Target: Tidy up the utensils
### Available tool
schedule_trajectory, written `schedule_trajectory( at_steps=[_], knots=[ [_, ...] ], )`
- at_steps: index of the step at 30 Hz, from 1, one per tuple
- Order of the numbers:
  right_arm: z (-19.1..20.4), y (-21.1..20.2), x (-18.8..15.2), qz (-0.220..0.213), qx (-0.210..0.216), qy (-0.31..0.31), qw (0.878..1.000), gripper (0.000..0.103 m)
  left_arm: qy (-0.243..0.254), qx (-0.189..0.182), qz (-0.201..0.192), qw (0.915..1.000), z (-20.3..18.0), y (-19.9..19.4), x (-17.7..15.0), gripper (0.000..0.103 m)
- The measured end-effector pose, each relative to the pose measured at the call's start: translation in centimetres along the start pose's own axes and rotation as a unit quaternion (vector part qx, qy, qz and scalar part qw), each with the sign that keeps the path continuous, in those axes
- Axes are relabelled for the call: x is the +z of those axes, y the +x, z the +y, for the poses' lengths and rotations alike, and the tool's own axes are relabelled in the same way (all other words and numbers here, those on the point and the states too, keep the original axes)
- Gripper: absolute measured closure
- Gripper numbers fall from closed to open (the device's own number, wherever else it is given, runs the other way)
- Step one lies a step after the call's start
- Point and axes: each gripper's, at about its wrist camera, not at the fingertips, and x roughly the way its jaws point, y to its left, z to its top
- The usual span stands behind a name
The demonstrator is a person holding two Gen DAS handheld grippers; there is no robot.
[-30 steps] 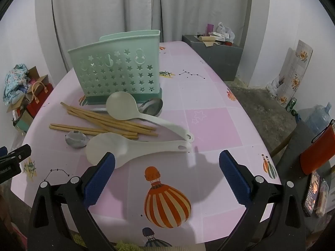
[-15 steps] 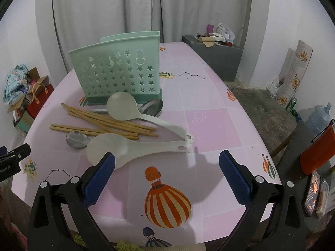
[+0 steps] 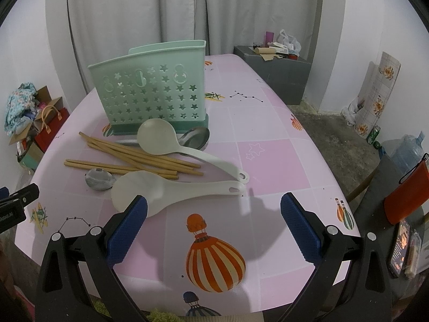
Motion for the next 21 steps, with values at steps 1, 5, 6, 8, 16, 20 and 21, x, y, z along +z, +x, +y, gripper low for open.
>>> schedule_trajectory(
  at_steps=[1, 5, 6, 8, 16, 20, 21],
  knots=[
    [0.01, 0.0, 0.0, 0.0, 0.0, 0.0, 1.0, 0.006, 0.0, 0.0, 0.0, 1.0, -0.01, 0.0, -0.01, 0.008],
    [0.09, 0.0, 0.02, 0.0, 0.0, -0.001, 1.0, 0.006, 0.0, 0.0, 0.0, 1.0, -0.02, 0.0, -0.01, 0.008],
    [0.1, 0.0, 0.0, 0.0, 0.0, 0.0, 1.0, 0.006, 0.0, 0.0, 0.0, 1.0, -0.04, -0.08, 0.03, 0.008],
    [0.11, -0.01, 0.0, 0.0, 0.0, 0.0, 1.0, 0.006, 0.0, 0.0, 0.0, 1.0, -0.04, -0.09, 0.03, 0.009],
    [0.21, 0.05, 0.02, 0.0, 0.0, -0.001, 1.0, 0.006, 0.0, 0.0, -0.001, 1.0, -0.17, -0.15, 0.12, 0.008],
    [0.15, 0.02, 0.04, 0.0, 0.0, -0.001, 1.0, 0.006, 0.001, 0.0, -0.001, 1.0, -0.19, -0.15, 0.14, 0.008],
    [0.15, 0.02, 0.05, 0.0, 0.0, -0.001, 1.0, 0.006, 0.001, -0.001, -0.001, 1.0, -0.25, -0.17, 0.19, 0.009]
  ],
)
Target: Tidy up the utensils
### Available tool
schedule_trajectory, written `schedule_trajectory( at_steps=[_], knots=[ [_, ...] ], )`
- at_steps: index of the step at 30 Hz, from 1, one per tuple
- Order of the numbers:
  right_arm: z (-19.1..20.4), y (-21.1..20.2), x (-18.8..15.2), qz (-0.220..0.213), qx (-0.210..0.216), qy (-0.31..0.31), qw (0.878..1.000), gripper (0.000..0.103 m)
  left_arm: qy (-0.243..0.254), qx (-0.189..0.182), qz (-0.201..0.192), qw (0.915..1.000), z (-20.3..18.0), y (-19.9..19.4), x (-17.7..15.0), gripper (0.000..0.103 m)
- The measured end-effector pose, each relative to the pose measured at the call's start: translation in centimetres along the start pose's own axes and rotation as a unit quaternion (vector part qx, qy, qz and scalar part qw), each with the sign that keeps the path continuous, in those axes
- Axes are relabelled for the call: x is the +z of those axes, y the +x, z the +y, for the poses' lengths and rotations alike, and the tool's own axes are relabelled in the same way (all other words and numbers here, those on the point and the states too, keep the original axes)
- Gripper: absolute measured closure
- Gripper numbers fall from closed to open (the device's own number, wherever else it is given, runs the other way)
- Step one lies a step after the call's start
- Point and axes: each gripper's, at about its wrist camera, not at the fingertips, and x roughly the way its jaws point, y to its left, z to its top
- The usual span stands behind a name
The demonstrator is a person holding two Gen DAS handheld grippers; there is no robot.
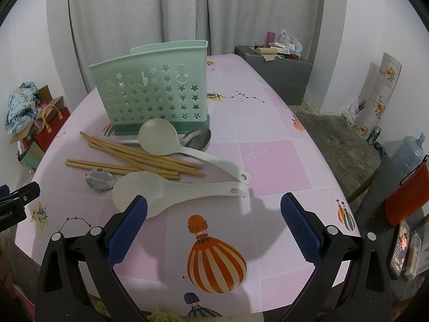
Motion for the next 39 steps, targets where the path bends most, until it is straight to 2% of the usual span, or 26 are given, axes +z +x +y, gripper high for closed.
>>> schedule_trajectory(
  at_steps=[39],
  knots=[
    [0.19, 0.01, -0.05, 0.0, 0.002, -0.006, 1.0, 0.006, 0.0, 0.001, -0.002, 1.0, -0.08, -0.02, 0.0, 0.008]
  ],
)
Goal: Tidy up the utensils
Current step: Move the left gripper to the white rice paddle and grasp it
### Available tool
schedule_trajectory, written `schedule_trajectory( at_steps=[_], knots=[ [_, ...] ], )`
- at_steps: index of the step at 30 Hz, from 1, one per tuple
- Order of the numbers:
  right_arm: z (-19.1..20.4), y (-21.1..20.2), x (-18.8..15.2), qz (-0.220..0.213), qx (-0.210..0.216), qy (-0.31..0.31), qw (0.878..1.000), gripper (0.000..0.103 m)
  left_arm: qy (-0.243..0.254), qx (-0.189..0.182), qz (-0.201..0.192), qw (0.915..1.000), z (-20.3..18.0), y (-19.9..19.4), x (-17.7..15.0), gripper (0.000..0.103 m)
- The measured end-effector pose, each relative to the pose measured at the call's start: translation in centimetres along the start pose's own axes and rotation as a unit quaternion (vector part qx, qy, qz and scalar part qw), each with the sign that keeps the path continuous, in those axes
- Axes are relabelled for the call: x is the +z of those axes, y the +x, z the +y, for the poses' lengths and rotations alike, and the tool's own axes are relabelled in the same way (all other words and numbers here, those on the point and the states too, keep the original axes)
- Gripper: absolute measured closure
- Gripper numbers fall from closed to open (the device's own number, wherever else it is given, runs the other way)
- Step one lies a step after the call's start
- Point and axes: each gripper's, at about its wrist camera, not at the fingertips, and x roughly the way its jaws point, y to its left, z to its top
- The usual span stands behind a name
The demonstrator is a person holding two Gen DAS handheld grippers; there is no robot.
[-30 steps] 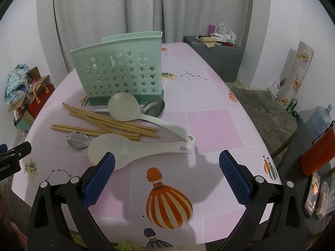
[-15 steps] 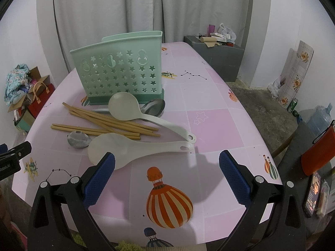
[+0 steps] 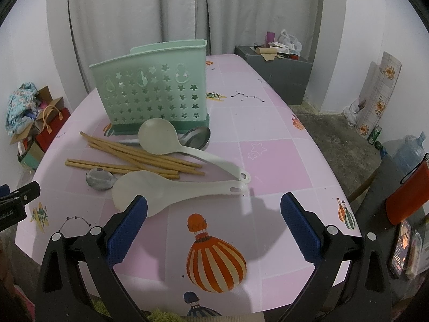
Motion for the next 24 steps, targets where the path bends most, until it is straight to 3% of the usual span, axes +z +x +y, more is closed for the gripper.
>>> schedule_trajectory(
  at_steps=[8, 14, 19, 24],
  knots=[
    [-0.9, 0.1, 0.2, -0.014, -0.01, 0.004, 1.0, 0.006, 0.008, 0.005, -0.023, 0.9997, -0.3, 0.0, 0.8, 0.008],
    [-1.5, 0.1, 0.5, -0.037, -0.019, 0.0, 0.999, 0.006, 0.028, -0.012, -0.044, 0.9986, -1.0, 0.3, 1.7, 0.008],
    [-1.7, 1.3, 0.3, -0.027, -0.011, -0.005, 1.0, 0.006, 0.051, -0.083, -0.041, 0.9944, -1.6, 1.6, 2.1, 0.008],
    [-1.3, 2.3, -0.2, -0.025, -0.002, -0.017, 1.0, 0.006, 0.045, -0.174, -0.059, 0.982, -1.6, 2.4, 1.7, 0.008]
  ],
)
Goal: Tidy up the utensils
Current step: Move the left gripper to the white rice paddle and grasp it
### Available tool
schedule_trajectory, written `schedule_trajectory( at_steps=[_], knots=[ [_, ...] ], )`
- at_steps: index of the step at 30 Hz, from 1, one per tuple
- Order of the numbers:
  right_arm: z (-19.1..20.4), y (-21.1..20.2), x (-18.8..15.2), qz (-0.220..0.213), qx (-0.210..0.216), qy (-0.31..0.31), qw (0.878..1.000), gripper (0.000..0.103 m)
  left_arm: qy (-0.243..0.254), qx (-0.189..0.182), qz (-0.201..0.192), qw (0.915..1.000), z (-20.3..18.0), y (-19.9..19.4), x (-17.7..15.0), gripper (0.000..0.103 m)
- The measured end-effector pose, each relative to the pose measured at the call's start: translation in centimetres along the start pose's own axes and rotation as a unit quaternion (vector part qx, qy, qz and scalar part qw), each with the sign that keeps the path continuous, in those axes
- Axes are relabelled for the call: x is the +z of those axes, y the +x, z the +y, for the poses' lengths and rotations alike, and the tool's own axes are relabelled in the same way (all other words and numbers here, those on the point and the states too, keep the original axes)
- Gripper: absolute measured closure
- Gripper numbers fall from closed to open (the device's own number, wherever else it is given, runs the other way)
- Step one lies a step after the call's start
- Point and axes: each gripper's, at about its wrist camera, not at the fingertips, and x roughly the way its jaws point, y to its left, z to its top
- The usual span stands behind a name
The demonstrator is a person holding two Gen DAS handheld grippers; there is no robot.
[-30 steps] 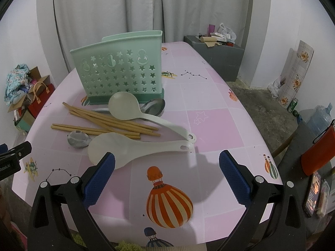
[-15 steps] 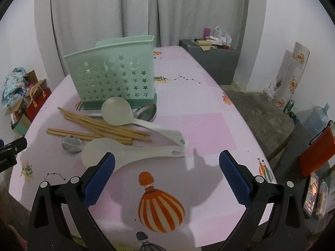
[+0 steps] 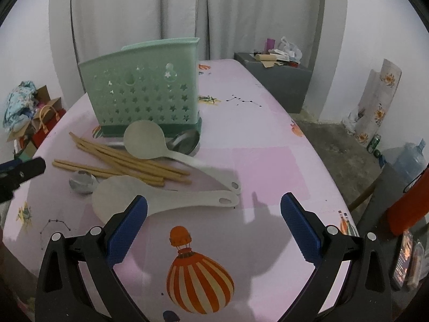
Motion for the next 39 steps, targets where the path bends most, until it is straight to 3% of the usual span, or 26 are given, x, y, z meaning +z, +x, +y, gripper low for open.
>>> schedule_trajectory(
  at_steps=[6, 15, 17, 20, 30, 36, 39],
  knots=[
    [0.7, 0.7, -0.4, -0.015, 0.002, -0.033, 0.999, 0.006, -0.016, -0.06, -0.004, 0.9981, -0.9, 0.4, -0.2, 0.008],
    [0.0, 1.2, -0.5, -0.024, 0.018, -0.033, 0.999, 0.006, 0.057, -0.132, 0.022, 0.9894, -3.9, 1.1, -1.7, 0.01],
    [-0.1, 1.3, -0.4, -0.021, 0.022, -0.026, 0.999, 0.006, 0.058, -0.147, 0.035, 0.9869, -4.2, 1.6, -1.8, 0.035],
    [-0.3, 1.5, -0.5, -0.014, 0.028, -0.023, 0.999, 0.006, 0.039, -0.178, 0.071, 0.9807, -4.2, 3.1, -1.8, 0.05],
    [-0.9, 2.7, -0.5, 0.0, 0.039, -0.013, 0.999, 0.006, -0.048, -0.247, 0.146, 0.9568, -2.7, 7.0, -2.5, 0.064],
    [-1.1, 3.2, -0.7, 0.005, 0.047, -0.009, 0.999, 0.006, -0.098, -0.281, 0.16, 0.941, -1.8, 8.3, -2.4, 0.067],
    [-0.8, 3.5, -0.9, 0.008, 0.052, -0.01, 0.999, 0.008, -0.116, -0.29, 0.169, 0.935, -1.8, 9.0, -2.5, 0.074]
  ],
)
